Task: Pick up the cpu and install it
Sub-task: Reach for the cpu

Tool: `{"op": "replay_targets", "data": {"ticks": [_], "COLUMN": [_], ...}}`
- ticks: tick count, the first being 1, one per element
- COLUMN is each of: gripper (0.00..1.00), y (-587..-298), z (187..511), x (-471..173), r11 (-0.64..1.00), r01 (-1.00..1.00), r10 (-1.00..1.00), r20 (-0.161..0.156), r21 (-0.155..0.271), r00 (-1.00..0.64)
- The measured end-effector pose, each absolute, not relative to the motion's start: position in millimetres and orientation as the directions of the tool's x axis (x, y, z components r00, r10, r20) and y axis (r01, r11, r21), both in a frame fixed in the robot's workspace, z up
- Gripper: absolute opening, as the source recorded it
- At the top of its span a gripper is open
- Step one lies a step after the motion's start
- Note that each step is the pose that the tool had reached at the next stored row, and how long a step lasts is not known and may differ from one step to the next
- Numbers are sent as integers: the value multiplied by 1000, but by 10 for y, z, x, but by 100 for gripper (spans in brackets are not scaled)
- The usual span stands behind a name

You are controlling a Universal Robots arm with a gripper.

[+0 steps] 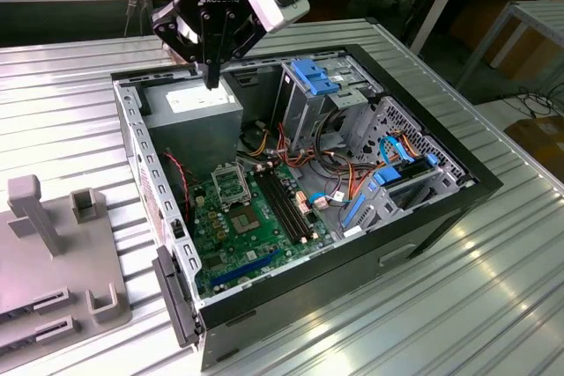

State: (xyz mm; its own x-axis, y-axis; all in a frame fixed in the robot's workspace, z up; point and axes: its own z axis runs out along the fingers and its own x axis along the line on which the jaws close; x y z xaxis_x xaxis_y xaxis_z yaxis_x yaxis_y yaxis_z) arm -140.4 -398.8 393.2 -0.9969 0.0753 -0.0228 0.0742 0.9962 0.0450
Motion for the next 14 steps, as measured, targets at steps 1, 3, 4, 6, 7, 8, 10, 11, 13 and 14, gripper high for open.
{"op": "replay_targets", "data": {"ticks": [1,3,4,6,7,8,10,11,13,14], "gripper": [11,11,11,11,11,11,11,11,11,11], "y": [-3988,-3988,-3988,-3988,-3989,-3988,-3988,-3988,-3988,-3988], "z": [3933,3932,3932,3932,3932,3933,3932,3932,3932,3932], "x": [-1406,-1410,-1412,-1415,-1418,-1420,-1424,-1426,-1429,-1431], "r11": [996,996,996,996,996,996,996,996,996,996], "r01": [74,74,74,74,74,74,74,74,74,74], "r10": [75,75,75,75,75,75,75,75,75,75], "r20": [-23,-23,-23,-23,-23,-23,-23,-23,-23,-23], "r21": [45,45,45,45,45,45,45,45,45,45], "r00": [-997,-997,-997,-997,-997,-997,-997,-997,-997,-997]}}
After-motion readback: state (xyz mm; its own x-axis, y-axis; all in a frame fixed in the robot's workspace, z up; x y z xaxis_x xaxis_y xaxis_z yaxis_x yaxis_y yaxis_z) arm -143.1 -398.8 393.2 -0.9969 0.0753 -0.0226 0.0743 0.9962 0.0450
